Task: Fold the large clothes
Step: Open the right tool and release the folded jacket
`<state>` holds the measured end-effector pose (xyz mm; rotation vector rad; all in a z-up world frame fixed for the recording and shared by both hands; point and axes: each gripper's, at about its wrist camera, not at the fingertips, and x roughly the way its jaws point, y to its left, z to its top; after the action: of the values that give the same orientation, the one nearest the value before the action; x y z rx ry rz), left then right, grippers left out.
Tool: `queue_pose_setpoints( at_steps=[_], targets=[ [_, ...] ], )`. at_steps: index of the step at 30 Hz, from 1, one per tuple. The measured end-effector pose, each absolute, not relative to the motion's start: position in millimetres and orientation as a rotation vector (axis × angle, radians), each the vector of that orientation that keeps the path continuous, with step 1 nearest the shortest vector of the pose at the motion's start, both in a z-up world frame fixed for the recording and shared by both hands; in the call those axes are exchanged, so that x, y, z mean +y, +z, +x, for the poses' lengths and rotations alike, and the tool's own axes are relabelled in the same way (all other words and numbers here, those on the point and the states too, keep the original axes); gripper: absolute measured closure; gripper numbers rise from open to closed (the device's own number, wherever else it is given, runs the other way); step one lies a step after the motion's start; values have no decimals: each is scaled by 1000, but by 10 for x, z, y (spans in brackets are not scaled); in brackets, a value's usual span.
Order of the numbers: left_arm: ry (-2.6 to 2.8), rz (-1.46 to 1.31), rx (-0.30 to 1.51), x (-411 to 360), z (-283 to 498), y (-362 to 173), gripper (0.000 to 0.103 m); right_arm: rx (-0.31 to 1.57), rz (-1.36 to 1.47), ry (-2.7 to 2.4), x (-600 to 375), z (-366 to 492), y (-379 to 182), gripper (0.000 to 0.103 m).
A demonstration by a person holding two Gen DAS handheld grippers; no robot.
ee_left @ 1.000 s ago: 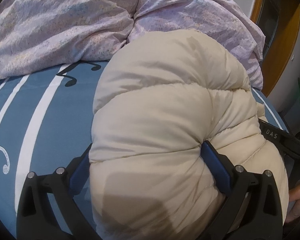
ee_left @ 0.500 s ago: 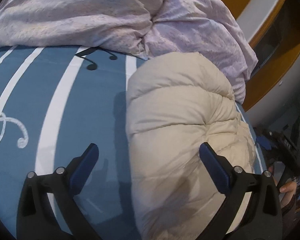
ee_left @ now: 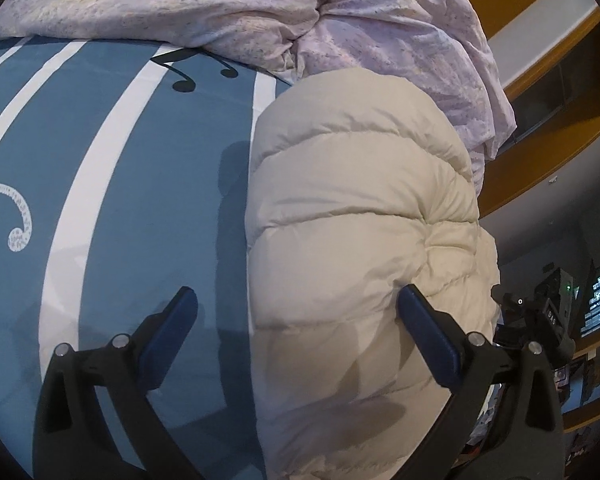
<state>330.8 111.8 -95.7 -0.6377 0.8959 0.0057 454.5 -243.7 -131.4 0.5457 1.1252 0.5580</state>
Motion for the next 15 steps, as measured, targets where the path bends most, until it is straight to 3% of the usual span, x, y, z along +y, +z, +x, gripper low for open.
queue_pose_setpoints(
  at_steps=[15],
  targets=[
    [-44, -672, 905, 1117, 3431, -1036, 3, 1127, 576, 701, -2349, 4601, -1423, 1]
  ],
)
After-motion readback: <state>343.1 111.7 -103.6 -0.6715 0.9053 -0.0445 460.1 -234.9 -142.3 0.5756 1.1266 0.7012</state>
